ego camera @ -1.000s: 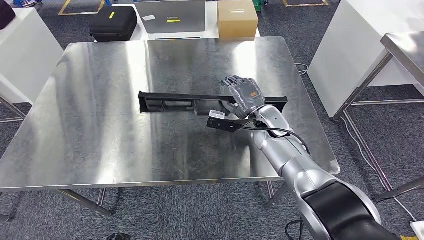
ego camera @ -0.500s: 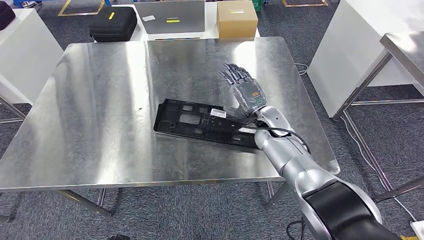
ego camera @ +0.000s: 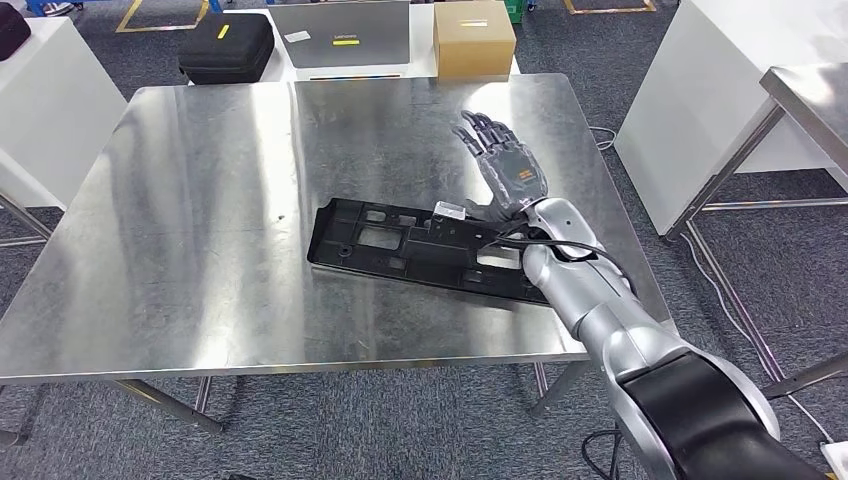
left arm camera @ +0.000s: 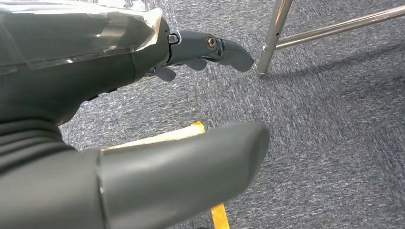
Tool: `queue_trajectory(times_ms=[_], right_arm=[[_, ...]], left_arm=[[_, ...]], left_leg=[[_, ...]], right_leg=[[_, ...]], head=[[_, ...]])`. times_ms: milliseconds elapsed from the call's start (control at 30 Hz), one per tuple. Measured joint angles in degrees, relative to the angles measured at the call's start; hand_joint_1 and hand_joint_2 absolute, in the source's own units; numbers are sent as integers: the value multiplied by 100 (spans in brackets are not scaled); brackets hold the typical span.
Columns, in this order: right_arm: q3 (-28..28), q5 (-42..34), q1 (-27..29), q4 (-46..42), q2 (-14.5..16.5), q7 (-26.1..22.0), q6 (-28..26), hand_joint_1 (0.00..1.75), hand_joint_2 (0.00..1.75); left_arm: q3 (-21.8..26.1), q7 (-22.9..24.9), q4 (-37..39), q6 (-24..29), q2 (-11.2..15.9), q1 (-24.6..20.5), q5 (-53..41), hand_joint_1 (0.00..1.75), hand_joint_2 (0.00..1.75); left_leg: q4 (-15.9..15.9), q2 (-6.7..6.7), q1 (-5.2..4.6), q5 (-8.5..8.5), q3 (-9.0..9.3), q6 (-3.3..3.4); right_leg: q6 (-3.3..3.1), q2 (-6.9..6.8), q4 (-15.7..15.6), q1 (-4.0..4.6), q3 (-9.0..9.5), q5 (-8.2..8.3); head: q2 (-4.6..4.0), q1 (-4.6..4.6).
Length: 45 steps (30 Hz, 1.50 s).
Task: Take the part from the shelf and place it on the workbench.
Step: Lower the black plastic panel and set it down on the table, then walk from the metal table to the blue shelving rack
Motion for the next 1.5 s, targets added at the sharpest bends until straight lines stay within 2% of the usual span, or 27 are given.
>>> queue_trajectory(times_ms=[200, 367, 467, 600, 833, 933, 1033, 1167, 1267, 1333, 1500], right_arm=[[21, 122, -269, 2, -255, 527, -148, 0, 175], [-49, 413, -591, 51, -720, 1115, -347, 0, 175], [-208, 500, -797, 93, -1152, 1386, -436, 0, 175], [-508, 392, -950, 161, -1838, 1470, -575, 0, 175], [-1188, -50, -658, 328, -3070, 1344, -925, 0, 175], [-1532, -362, -238, 367, -3566, 1233, -1113, 0, 175], [-1998, -801, 411, 383, -4005, 1108, -1318, 0, 175], [-2772, -802, 1431, 283, -4311, 1268, -1374, 0, 175], [-3670, -396, 2275, 65, -4347, 1335, -1376, 0, 175], [-4415, -237, 2833, -106, -4282, 1193, -1376, 0, 175], [-6582, -163, 3959, -524, -3761, 387, -1376, 0, 175]], left_arm=[[13, -70, 0, 3, 7, 29, 129, 0, 0], [66, -148, 1, -13, 8, 71, 262, 0, 0], [111, -193, 4, -34, 7, 99, 331, 0, 0], [185, -262, 11, -70, 2, 128, 426, 0, 0], [323, -417, 25, -148, -39, 160, 610, 0, 0], [367, -457, 26, -179, -60, 160, 689, 0, 0], [440, -480, 27, -183, -98, 161, 769, 0, 0], [507, -485, 31, -180, -157, 167, 828, 0, 0], [541, -474, 34, -181, -216, 175, 834, 0, 0], [563, -445, 38, -185, -255, 181, 829, 0, 0], [579, -342, 57, -181, -329, 206, 844, 0, 0]], left_leg=[[5, -1, 0, 0, 0, 0], [14, -5, -1, -1, -7, 1], [24, -18, -3, -2, -16, 3], [35, -40, -4, -10, -29, 15], [47, -61, -15, -26, -43, 42], [50, -68, -17, -34, -46, 55], [50, -78, -18, -44, -50, 70], [49, -79, -24, -55, -52, 86], [49, -82, -29, -59, -55, 91], [48, -97, -31, -60, -55, 94], [46, -120, -33, -61, -58, 95]], right_leg=[[0, -1, 0, -1, -4, 0], [0, -5, 0, -2, -6, 0], [0, -14, -1, -3, -8, 0], [1, -35, -2, -3, -9, 0], [3, -51, -4, -3, -15, -2], [12, -60, -6, -2, -13, -8], [22, -69, -7, -2, -8, -14], [24, -69, -7, -1, -8, -16], [31, -71, -7, -1, -11, -21], [41, -85, -7, -1, -7, -28], [59, -105, -7, 2, -2, -40]], head=[[0, 0], [0, 0], [0, 0], [0, 0], [0, -1], [0, -2], [0, 1], [0, -1], [0, -1], [0, 0], [0, 3]])
